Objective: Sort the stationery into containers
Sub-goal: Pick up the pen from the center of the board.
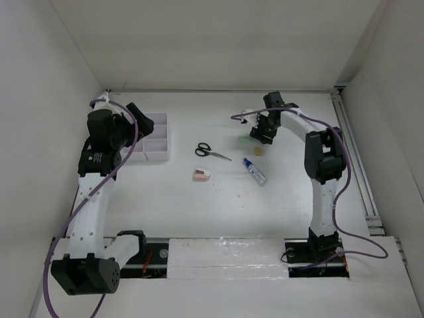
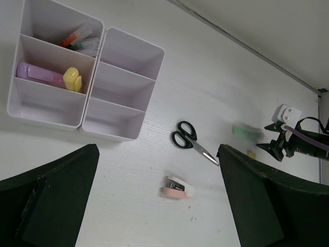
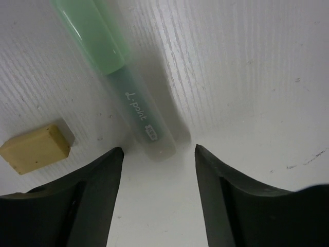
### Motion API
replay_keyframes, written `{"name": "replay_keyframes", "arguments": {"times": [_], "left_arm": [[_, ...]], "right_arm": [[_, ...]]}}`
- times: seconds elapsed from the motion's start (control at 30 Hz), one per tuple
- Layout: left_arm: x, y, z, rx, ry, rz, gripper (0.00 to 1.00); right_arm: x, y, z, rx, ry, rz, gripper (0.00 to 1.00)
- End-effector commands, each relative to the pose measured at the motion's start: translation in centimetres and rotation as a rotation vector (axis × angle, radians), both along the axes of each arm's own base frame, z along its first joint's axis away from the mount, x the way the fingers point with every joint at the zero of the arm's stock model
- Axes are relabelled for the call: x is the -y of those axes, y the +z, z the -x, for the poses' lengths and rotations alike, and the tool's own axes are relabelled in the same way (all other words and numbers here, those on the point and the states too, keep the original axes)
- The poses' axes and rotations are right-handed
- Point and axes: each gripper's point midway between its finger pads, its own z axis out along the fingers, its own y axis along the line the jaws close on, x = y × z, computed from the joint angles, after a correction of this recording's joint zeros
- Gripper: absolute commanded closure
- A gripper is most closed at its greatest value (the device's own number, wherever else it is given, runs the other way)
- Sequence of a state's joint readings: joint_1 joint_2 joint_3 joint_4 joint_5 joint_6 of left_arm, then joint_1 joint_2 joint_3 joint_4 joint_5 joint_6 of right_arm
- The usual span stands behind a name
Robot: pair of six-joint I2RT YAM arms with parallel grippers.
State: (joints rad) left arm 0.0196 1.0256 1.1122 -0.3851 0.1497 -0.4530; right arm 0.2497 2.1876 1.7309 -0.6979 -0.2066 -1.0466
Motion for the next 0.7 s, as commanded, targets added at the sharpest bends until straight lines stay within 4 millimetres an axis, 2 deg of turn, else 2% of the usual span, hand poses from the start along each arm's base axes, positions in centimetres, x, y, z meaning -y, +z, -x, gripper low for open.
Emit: {"name": "replay_keyframes", "arguments": {"times": [0.0,0.17,0.2,0.43,0.47,0.5,0.53,0.67], "left_arm": [[0.2,0.9,-0.3,0.039,-0.017,-0.004,0.00],[0.2,0.9,-0.3,0.039,-0.017,-0.004,0.00],[0.2,0.9,-0.3,0.039,-0.017,-0.004,0.00],[0.3,1.2,-0.4,0.048,-0.026,-0.001,0.00],[0.3,0.9,-0.5,0.039,-0.026,-0.001,0.00],[0.3,0.9,-0.5,0.039,-0.026,-0.001,0.00],[0.3,0.9,-0.5,0.039,-0.026,-0.001,0.00],[0.3,0.9,-0.5,0.039,-0.026,-0.001,0.00]], "right_arm": [[-0.6,0.3,-0.3,0.010,0.018,-0.008,0.34],[-1.0,0.9,-0.9,0.030,0.033,0.003,0.34],[-0.9,0.3,-0.5,0.008,0.034,0.009,0.34],[-1.5,0.6,-0.7,-0.004,0.099,0.025,0.35],[-1.6,0.4,-0.4,-0.024,0.116,0.021,0.35],[-2.6,0.5,-0.3,-0.030,0.136,-0.001,0.35],[-2.8,0.4,-0.8,-0.030,0.136,-0.001,0.35],[-3.6,-0.1,-0.7,-0.030,0.161,0.042,0.41]]}}
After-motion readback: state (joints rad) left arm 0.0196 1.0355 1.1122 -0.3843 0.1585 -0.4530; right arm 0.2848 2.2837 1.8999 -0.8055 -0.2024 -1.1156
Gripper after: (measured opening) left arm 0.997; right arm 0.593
